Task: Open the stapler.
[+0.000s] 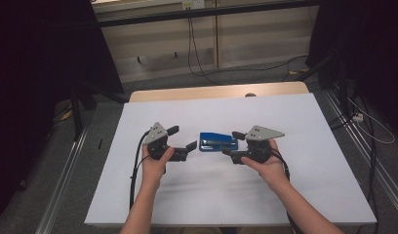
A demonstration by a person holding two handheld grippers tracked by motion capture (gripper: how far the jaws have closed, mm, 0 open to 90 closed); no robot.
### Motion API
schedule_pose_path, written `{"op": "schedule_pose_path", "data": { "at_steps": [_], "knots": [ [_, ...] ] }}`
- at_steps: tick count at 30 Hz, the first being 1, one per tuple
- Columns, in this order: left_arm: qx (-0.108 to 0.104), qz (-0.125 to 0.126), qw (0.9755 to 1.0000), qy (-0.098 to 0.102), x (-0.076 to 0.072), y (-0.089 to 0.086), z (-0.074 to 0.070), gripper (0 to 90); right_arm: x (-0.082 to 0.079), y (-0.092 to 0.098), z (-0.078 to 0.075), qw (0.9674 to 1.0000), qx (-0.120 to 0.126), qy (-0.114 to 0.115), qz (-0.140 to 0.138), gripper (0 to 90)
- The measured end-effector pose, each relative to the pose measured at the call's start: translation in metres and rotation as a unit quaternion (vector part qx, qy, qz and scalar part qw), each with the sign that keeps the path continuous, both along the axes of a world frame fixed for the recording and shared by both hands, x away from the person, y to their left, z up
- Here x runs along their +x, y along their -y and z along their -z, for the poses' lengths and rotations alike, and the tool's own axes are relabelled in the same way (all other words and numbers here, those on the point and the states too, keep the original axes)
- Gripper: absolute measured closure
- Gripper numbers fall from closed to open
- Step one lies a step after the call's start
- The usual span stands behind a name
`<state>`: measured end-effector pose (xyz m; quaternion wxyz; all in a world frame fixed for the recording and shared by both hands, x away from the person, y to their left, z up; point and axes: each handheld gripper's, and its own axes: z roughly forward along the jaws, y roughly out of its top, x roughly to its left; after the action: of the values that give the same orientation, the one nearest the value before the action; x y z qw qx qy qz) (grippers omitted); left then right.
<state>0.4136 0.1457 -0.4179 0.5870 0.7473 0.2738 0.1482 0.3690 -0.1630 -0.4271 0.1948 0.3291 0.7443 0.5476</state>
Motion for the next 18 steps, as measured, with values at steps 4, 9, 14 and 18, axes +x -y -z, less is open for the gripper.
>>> {"op": "schedule_pose_path", "data": {
  "at_steps": [4, 9, 14, 18],
  "knots": [
    [-0.002, -0.006, 1.0, -0.003, 0.005, 0.002, 0.001, 4.0, 0.003, -0.003, 0.0, 1.0, -0.005, 0.001, -0.003, 37.1],
    [0.0, -0.018, 0.9998, -0.012, 0.014, 0.001, 0.007, 4.4, 0.008, -0.009, 0.001, 0.9998, -0.016, 0.001, -0.014, 45.8],
    [0.002, -0.02, 0.9997, -0.017, 0.022, 0.002, 0.007, 4.5, 0.013, -0.017, 0.002, 0.9996, -0.023, -0.002, -0.016, 51.9],
    [-0.007, -0.015, 0.9996, -0.022, 0.025, 0.004, 0.006, 4.5, 0.018, -0.021, 0.003, 0.9994, -0.028, -0.004, -0.018, 56.8]
  ]
}}
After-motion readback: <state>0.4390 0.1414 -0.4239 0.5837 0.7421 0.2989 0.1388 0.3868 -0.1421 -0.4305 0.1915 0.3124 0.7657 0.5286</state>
